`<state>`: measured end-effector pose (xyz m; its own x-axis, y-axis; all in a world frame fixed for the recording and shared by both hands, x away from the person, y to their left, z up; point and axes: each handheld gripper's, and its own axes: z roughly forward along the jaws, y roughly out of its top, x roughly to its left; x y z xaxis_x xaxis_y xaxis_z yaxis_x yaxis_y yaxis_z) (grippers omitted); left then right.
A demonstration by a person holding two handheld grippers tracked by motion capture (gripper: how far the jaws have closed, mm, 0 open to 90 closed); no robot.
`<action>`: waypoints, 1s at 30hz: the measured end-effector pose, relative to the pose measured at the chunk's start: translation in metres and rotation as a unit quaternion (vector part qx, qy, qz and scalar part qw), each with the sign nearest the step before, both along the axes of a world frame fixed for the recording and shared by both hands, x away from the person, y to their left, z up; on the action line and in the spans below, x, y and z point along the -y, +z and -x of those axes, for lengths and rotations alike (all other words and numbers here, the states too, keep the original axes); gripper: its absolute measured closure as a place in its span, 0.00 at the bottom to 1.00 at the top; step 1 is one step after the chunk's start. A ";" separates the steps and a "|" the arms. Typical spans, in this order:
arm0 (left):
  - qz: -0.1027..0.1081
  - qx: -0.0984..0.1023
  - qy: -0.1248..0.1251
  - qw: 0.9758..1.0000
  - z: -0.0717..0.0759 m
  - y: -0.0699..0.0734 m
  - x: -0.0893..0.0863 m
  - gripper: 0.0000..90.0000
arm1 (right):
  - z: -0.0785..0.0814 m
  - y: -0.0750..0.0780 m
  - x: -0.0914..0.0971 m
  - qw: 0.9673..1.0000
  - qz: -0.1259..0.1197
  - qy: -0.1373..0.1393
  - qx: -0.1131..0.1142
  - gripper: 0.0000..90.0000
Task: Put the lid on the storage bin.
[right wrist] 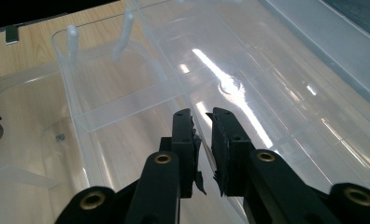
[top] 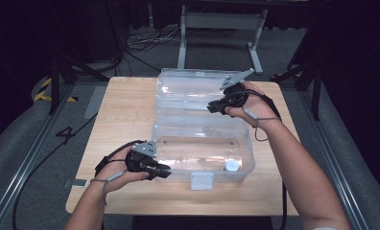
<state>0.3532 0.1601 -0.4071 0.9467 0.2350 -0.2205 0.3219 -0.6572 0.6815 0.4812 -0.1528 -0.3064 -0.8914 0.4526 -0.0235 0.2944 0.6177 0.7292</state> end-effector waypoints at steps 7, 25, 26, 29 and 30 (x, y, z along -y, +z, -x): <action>-0.004 0.001 -0.001 1.000 0.000 0.000 0.001 0.86 | 0.008 0.002 0.000 1.000 -0.004 0.002 -0.002 0.89; -0.005 0.001 -0.001 1.000 0.000 -0.001 0.001 0.87 | 0.026 0.006 0.005 1.000 -0.019 0.020 -0.009 0.90; -0.006 0.001 -0.001 1.000 0.000 -0.001 0.001 0.87 | 0.027 0.006 0.005 1.000 -0.018 0.023 -0.008 0.90; -0.004 0.000 -0.001 1.000 0.000 -0.001 0.001 0.86 | 0.030 0.007 0.006 0.999 -0.020 0.027 -0.011 0.91; -0.004 -0.001 0.000 1.000 0.000 -0.001 0.001 0.86 | 0.030 0.007 0.006 0.999 -0.021 0.028 -0.011 0.91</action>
